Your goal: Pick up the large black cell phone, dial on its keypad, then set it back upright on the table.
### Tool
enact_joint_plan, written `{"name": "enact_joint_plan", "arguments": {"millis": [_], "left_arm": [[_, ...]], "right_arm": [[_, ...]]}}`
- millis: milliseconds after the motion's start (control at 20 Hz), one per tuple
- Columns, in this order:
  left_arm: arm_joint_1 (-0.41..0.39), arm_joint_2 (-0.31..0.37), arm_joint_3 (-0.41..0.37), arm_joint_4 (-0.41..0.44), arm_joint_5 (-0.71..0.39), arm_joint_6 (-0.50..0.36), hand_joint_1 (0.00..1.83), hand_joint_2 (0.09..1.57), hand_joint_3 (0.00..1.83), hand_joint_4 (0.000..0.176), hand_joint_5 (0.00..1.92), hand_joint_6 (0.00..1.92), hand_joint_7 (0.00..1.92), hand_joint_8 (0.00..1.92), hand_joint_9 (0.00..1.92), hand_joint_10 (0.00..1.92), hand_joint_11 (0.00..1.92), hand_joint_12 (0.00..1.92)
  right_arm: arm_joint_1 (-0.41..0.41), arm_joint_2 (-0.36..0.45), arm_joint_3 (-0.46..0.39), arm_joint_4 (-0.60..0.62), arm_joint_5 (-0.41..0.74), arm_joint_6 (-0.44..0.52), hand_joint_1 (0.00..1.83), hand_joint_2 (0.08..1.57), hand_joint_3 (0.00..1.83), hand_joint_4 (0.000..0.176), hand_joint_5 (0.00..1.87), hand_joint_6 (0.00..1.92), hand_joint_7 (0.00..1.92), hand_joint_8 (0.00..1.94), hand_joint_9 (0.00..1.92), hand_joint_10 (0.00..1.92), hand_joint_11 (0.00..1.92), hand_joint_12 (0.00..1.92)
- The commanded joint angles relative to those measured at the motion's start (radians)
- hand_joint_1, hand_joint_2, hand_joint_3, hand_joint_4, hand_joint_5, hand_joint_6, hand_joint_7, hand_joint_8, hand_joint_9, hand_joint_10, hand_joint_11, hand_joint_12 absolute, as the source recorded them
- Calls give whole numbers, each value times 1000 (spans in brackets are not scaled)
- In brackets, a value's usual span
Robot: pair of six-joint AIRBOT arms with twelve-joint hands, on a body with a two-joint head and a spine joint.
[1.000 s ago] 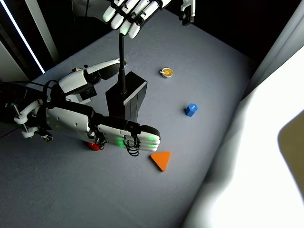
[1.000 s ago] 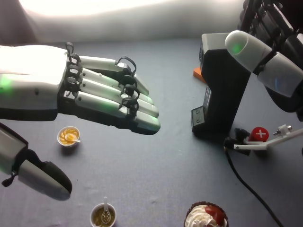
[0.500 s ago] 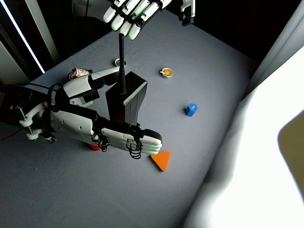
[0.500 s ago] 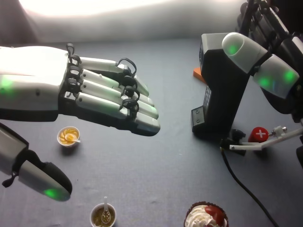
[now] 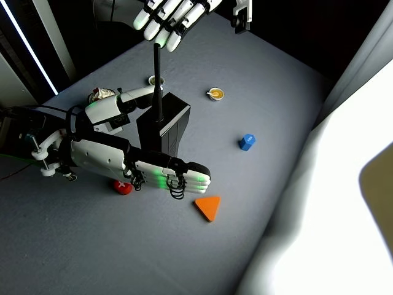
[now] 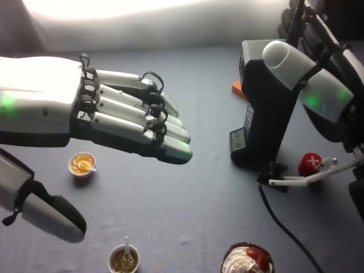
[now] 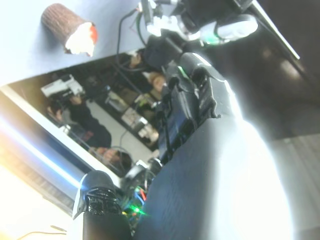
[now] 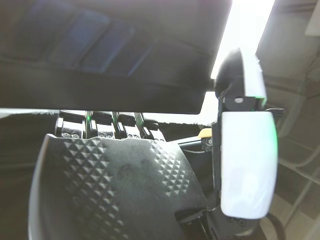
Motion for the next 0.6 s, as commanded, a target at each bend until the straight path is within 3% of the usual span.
{"name": "enact_joint_plan", "arguments": {"millis": [0, 550], "left_arm": [[-25, -3, -3, -88, -58, -8, 228, 1110, 1, 0, 239, 1, 293, 4, 313, 1, 21, 669], [-25, -5, -3, -80, -55, -19, 236, 1108, 0, 0, 258, 4, 286, 1, 313, 0, 46, 683]], "right_arm": [[13, 6, -3, -45, 113, 9, 899, 985, 0, 0, 0, 0, 0, 0, 0, 0, 0, 0], [19, -10, 4, -45, 117, 9, 869, 993, 0, 0, 0, 0, 0, 0, 0, 0, 0, 0]]}}
